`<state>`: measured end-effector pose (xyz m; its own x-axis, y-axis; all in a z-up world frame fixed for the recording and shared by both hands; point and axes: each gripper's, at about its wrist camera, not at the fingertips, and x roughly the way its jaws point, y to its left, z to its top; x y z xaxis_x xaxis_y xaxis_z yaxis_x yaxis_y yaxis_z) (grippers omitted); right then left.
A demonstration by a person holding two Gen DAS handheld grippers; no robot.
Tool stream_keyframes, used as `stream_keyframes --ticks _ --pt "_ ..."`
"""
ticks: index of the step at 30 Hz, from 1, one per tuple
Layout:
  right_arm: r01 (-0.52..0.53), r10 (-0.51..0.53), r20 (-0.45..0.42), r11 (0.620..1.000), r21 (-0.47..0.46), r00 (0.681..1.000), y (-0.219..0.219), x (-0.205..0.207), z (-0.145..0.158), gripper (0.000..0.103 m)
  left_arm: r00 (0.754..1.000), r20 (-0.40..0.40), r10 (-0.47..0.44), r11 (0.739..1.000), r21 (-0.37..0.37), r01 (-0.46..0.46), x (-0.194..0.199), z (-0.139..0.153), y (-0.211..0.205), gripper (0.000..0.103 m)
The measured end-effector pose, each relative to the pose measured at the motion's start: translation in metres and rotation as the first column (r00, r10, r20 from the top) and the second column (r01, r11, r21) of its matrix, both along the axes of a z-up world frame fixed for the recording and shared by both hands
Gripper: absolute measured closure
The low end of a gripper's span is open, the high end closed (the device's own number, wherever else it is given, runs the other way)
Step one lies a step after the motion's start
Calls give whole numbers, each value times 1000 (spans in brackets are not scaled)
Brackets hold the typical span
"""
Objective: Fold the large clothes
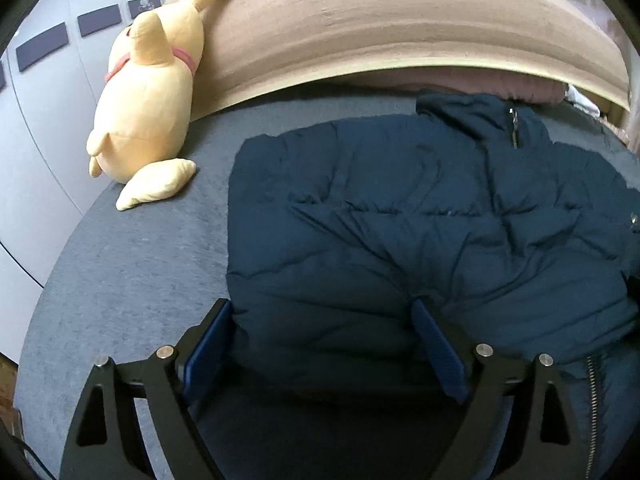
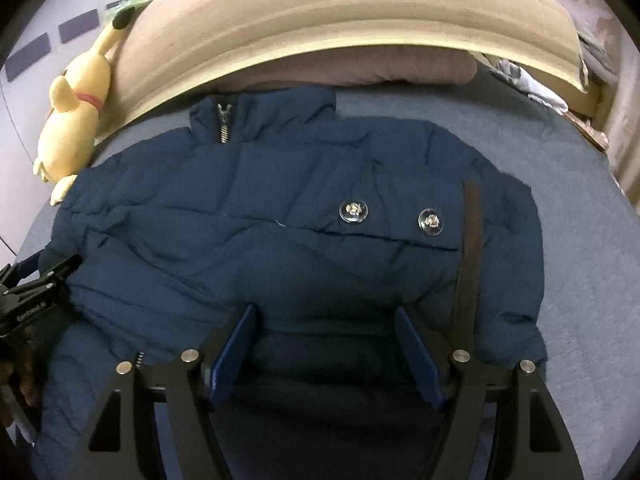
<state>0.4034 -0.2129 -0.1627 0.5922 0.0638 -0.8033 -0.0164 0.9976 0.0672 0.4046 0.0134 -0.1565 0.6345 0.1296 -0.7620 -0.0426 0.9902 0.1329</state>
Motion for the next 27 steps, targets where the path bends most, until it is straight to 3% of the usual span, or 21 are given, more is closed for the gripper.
stream_keyframes --ticks 6,9,12,16,23,27 --pt "29 -29 -38 1000 6 999 0 8 11 26 999 -36 -9 999 -39 7 1 8 9 9" --pt "25 -27 18 994 106 999 -9 -11 42 24 1000 -14 -10 995 -102 9 -21 36 27 9" --pt "-2 -13 92 986 166 996 -29 -59 84 14 998 46 -51 988 -143 57 -70 67 48 9" --pt "-10 -22 105 954 299 994 -66 -139 102 10 994 65 -84 972 -213 96 -159 77 85 9" --pt "96 -132 36 855 510 991 -124 -305 64 9 1000 -1 -6 929 -369 5 -282 45 137 9" --pt "152 -214 36 791 593 976 -146 -391 48 9 997 -60 50 879 -471 -73 -335 23 154 9"
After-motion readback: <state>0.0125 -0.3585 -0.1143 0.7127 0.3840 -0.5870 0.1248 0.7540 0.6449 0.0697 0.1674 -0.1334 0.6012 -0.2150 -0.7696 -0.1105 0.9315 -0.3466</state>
